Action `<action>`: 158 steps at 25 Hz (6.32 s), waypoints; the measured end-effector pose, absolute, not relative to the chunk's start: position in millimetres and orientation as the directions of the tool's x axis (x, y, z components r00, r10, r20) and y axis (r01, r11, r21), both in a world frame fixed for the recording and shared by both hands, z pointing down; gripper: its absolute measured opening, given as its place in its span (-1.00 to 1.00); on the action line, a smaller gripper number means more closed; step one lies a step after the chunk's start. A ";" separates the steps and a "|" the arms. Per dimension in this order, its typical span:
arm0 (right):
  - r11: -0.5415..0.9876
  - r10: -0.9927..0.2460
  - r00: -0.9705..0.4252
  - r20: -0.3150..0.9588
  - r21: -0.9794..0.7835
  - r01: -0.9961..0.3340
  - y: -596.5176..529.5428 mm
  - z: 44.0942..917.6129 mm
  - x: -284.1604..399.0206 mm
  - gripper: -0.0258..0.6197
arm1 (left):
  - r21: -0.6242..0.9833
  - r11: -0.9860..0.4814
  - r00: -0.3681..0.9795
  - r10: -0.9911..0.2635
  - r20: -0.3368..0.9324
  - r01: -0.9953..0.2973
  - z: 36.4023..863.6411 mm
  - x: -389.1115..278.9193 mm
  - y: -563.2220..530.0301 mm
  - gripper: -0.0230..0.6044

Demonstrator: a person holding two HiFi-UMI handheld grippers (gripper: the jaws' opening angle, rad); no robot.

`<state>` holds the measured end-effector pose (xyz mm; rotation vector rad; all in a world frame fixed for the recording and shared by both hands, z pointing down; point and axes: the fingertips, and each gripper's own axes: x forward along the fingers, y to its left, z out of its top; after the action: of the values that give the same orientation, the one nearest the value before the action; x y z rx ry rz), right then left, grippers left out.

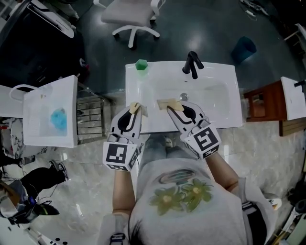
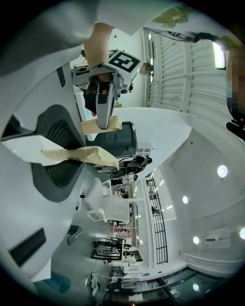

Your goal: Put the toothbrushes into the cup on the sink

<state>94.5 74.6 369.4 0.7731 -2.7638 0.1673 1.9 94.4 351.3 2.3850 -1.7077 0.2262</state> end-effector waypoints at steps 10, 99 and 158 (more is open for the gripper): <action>0.839 -0.516 -0.809 0.283 -0.021 -0.543 20.3 354.8 61.7 -0.64 | 0.049 -0.332 0.336 -0.926 0.174 -0.942 321.7 -38.3 28.0 -0.76; 0.763 -0.590 -0.714 0.378 -0.028 -0.645 -153.2 419.0 -1.3 -0.64 | 0.137 -0.333 0.355 -0.915 0.191 -0.933 420.7 -113.2 -178.2 -0.76; 0.767 -0.586 -0.717 0.378 -0.028 -0.641 -152.8 421.8 -3.7 -0.64 | 0.079 -0.281 0.290 -0.887 0.358 -0.956 490.6 -111.5 -182.7 -0.51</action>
<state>-3.7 -152.8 421.8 0.9410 -2.6135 0.2233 -111.5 -182.7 490.6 2.2843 -1.6835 0.3544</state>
